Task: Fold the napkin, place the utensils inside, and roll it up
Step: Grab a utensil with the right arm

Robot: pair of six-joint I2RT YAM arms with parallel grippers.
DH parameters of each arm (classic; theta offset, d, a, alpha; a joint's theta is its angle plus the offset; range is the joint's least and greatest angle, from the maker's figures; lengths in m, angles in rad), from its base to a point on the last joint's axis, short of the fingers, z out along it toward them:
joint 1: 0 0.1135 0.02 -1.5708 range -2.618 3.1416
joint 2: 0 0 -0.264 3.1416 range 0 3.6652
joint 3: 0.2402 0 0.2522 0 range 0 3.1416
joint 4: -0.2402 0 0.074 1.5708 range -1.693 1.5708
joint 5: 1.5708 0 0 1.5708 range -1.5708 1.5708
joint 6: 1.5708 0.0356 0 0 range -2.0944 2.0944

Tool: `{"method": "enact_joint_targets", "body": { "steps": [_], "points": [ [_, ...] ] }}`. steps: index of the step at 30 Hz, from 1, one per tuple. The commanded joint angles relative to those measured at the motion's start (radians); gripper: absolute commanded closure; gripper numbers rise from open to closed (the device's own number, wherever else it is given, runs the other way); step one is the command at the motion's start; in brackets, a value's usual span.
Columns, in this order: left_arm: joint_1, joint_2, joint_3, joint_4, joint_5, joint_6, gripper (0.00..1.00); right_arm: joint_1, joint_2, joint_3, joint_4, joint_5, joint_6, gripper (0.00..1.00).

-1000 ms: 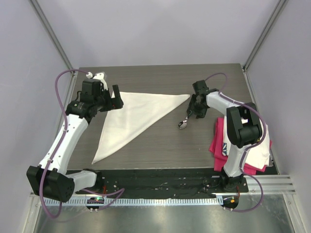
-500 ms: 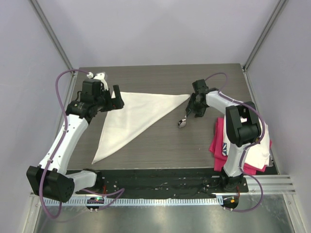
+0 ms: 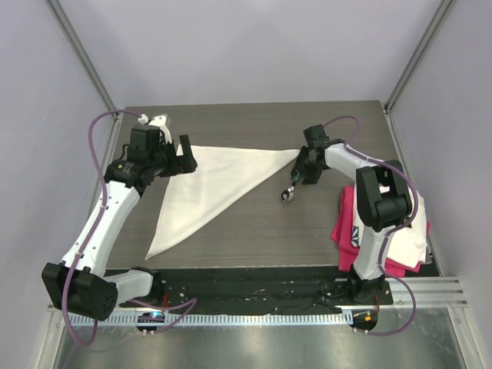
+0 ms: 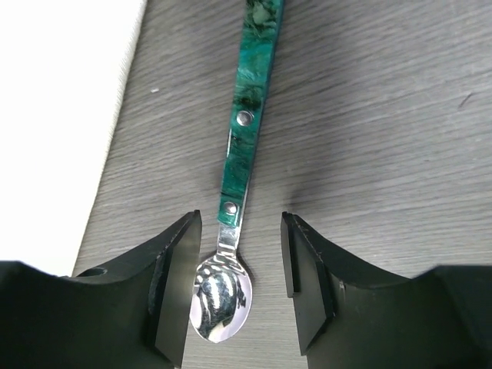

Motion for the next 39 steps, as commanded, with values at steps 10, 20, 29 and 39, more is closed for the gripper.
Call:
{"method": "enact_joint_targets", "body": {
  "steps": [10, 20, 29, 39],
  "points": [
    [-0.006, -0.021, 0.026, 0.023, 0.031, -0.008, 0.0, 0.04, 0.097, 0.135, -0.096, 0.144, -0.05, 0.53],
    [-0.007, -0.022, 0.025, 0.023, 0.028, -0.006, 0.0, 0.044, 0.122, 0.129, -0.131, 0.107, -0.071, 0.99],
    [-0.006, -0.03, 0.028, 0.02, 0.028, -0.009, 0.0, 0.075, -0.195, -0.049, 0.036, 0.033, 0.159, 0.99],
    [-0.006, -0.06, 0.02, 0.029, -0.008, -0.014, 0.0, 0.407, -0.175, -0.046, 0.353, 0.239, 0.605, 0.99]
  ]
}}
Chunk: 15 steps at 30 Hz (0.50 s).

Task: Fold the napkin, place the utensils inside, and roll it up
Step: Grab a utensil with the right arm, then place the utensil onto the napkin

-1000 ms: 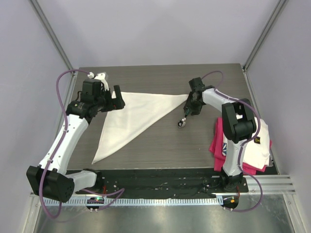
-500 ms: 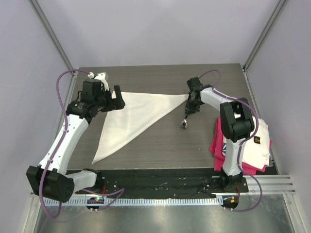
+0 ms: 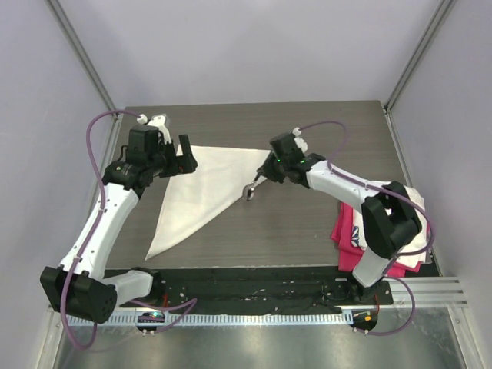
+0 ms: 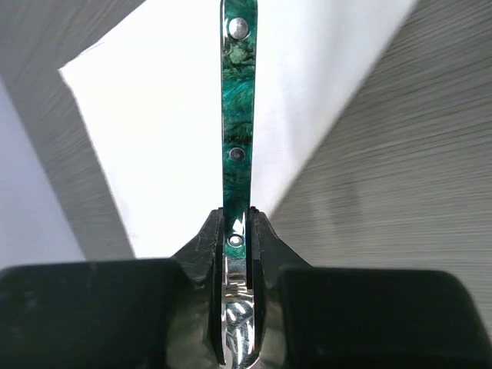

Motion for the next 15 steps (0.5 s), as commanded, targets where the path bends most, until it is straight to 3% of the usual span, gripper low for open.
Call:
{"method": "enact_joint_targets", "body": {
  "steps": [1, 9, 15],
  "points": [
    [-0.003, -0.048, 0.019, 0.031, -0.031, -0.011, 0.0, 0.133, 0.077, 0.07, 0.167, 0.138, 0.258, 0.99],
    [-0.001, -0.082, 0.017, 0.035, -0.071, 0.0, 0.0, 0.277, 0.292, 0.273, 0.173, 0.207, 0.407, 0.99],
    [-0.001, -0.104, 0.014, 0.041, -0.074, 0.0, 0.0, 0.331, 0.344, 0.282, 0.147, 0.278, 0.505, 0.99]
  ]
}}
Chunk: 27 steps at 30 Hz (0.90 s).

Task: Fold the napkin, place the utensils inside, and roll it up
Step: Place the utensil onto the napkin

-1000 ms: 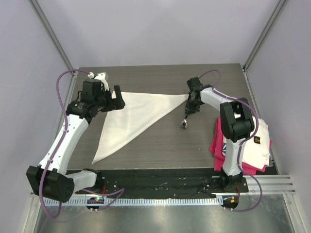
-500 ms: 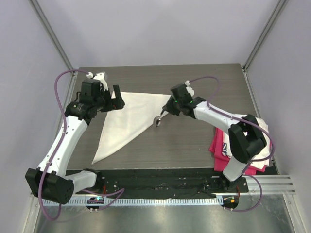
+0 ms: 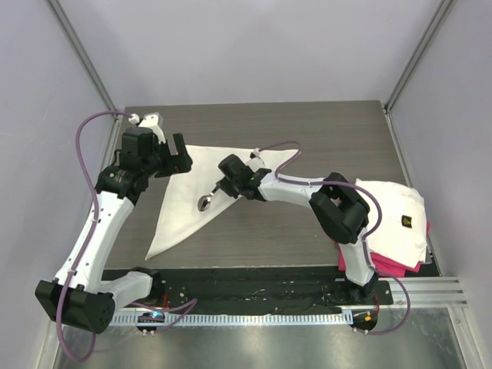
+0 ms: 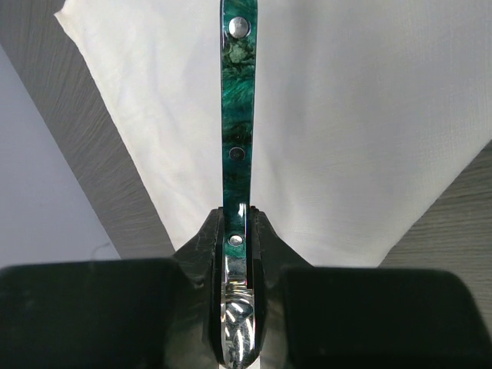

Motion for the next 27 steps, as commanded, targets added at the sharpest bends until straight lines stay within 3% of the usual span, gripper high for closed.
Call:
{"method": "enact_joint_targets", "body": {
  "steps": [1, 27],
  "points": [
    [-0.001, -0.039, 0.014, 0.04, -0.018, 0.0, 0.0, 0.025, 0.001, 0.061, 0.014, 0.107, 0.114, 0.99],
    [-0.001, -0.062, 0.014, 0.04, -0.019, 0.002, 0.0, 0.044, 0.007, -0.036, -0.06, 0.156, 0.202, 0.99]
  ]
}}
